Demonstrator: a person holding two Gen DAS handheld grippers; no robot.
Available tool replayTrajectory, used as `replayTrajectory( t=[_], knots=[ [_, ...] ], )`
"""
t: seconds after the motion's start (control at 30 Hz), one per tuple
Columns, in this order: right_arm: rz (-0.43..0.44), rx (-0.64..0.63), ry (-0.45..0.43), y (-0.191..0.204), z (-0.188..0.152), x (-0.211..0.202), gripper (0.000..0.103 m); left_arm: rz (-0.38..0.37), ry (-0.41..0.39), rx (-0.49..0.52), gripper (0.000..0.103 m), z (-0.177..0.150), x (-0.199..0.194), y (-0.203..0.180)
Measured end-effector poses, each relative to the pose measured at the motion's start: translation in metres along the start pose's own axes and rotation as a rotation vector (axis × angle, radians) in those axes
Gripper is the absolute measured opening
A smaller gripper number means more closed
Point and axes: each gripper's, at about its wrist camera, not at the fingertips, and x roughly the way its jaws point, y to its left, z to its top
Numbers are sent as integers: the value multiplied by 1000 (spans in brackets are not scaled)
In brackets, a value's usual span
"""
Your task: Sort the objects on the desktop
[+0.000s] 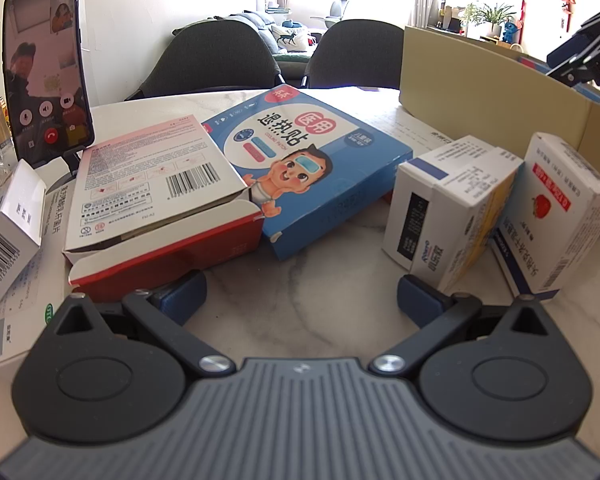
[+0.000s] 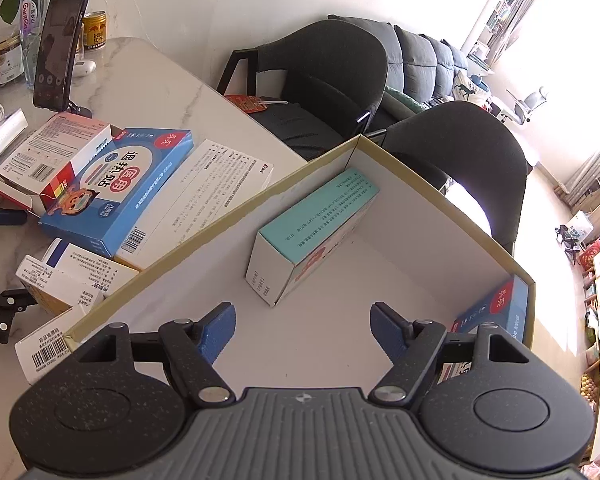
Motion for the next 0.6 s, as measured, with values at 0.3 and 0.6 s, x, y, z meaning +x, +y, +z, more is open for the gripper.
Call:
replayTrajectory(
  t=[0.3,0.6],
  knots=[
    [-22,43,-37,-4,-9,-18,78,0,0,0,103,0,0,0],
    [-41,143,-87,-11,-25,-35,83,0,0,0,103,0,0,0]
  ],
)
